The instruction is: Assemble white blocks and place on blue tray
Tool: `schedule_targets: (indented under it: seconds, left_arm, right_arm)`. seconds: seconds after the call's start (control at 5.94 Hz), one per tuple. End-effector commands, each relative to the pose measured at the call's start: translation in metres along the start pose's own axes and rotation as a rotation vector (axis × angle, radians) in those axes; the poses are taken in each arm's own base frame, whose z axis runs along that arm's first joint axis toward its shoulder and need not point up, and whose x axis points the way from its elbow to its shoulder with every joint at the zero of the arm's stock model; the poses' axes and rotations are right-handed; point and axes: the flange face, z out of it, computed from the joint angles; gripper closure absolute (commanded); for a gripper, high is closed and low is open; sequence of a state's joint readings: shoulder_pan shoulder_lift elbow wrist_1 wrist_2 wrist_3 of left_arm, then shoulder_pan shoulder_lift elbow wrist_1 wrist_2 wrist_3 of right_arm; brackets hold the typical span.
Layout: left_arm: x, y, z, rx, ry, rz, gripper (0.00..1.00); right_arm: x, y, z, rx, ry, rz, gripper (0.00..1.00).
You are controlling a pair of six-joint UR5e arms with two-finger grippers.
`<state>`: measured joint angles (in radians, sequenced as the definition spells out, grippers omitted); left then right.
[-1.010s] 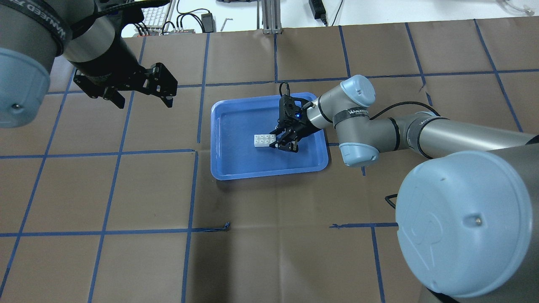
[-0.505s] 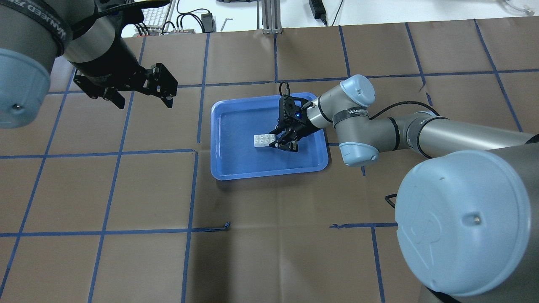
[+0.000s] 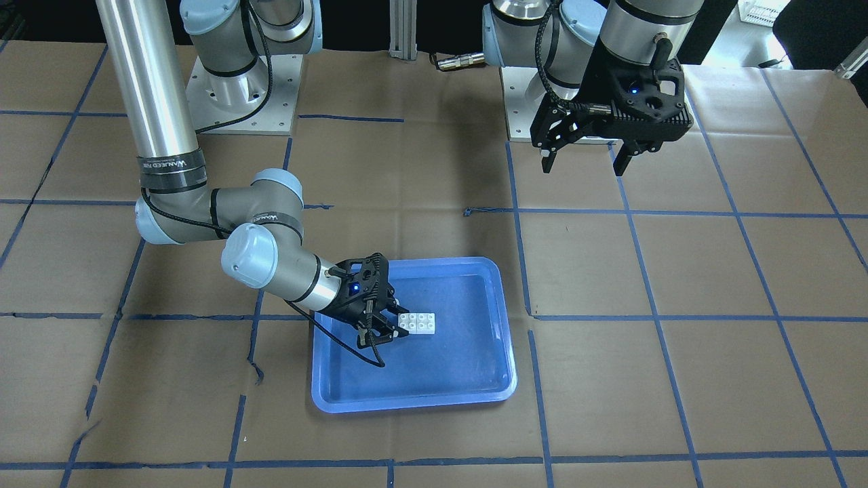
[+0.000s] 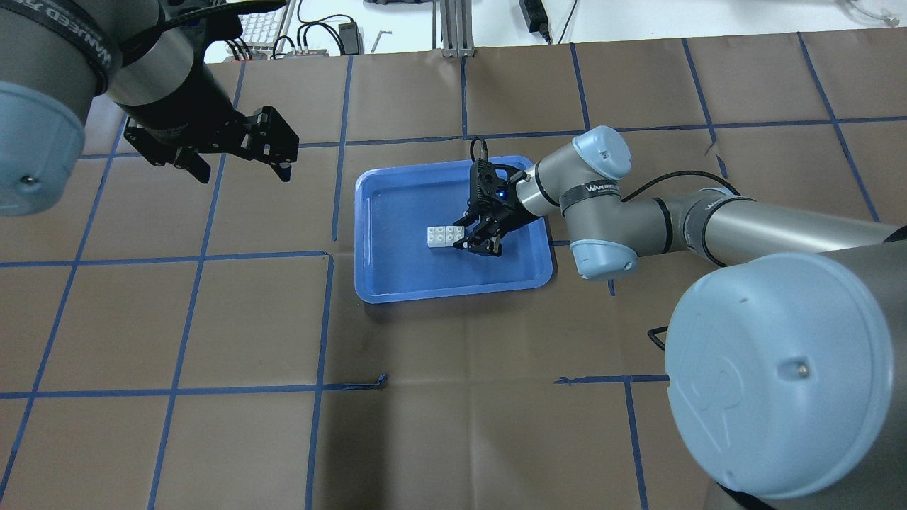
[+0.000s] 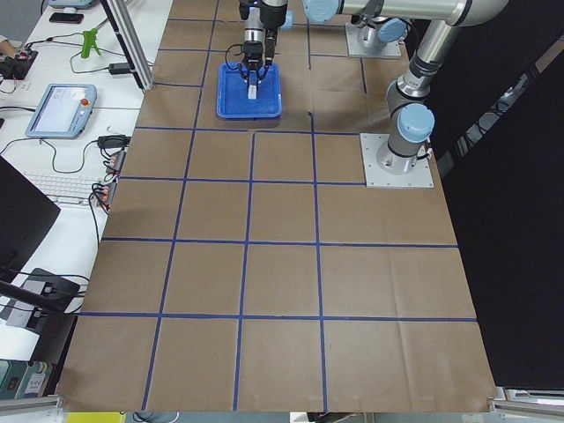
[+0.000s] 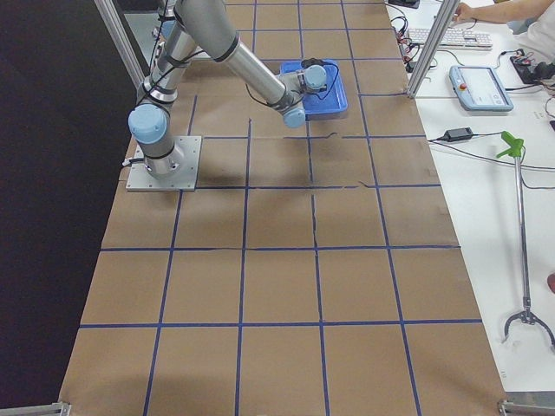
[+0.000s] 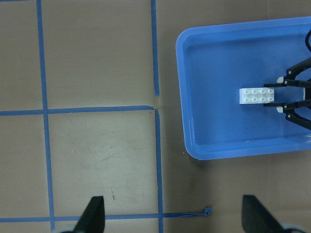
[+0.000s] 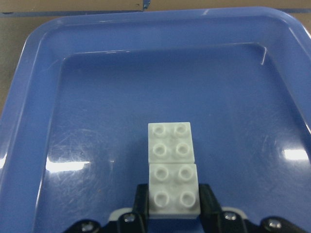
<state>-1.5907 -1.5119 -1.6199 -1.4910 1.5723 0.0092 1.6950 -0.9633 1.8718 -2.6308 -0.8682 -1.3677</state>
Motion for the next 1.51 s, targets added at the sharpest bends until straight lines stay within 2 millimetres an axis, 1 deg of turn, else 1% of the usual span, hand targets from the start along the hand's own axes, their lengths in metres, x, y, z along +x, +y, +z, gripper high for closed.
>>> schedule_targets:
  seconds: [0.0,0.17,0.34,0.5,0.67,0.84,1.01,1.18,1.35]
  left_arm:
    - [0.000,0.000,0.000,0.001,-0.002,0.000,0.01]
    - [0.000,0.000,0.000,0.001,0.000,0.000,0.01]
    - [0.000,0.000,0.000,0.001,0.000,0.000,0.01]
    - [0.000,0.000,0.000,0.001,0.000,0.000,0.01]
    - [0.000,0.000,0.000,0.001,0.000,0.000,0.01]
    - [0.000,0.000,0.000,0.001,0.000,0.000,0.01]
    - [0.000,0.000,-0.001,0.002,-0.002,0.000,0.01]
    - [0.000,0.000,-0.001,0.002,-0.002,0.000,0.01]
    - [0.000,0.000,0.000,0.001,-0.002,0.000,0.01]
  right_arm:
    - [0.000,0.000,0.000,0.000,0.000,0.002,0.51]
    - [0.001,-0.001,-0.001,0.001,0.003,0.002,0.43]
    - [0.003,-0.005,-0.004,0.002,0.010,0.043,0.01]
    - [0.016,-0.014,-0.019,-0.003,0.047,0.112,0.00]
    - [0.034,-0.030,-0.049,-0.037,0.121,0.169,0.00]
    - [0.039,-0.039,-0.074,-0.134,0.180,0.260,0.00]
    - [0.035,-0.048,-0.102,-0.205,0.184,0.330,0.00]
    - [0.038,-0.047,-0.140,-0.322,0.213,0.479,0.00]
    - [0.036,-0.047,-0.167,-0.411,0.223,0.580,0.00]
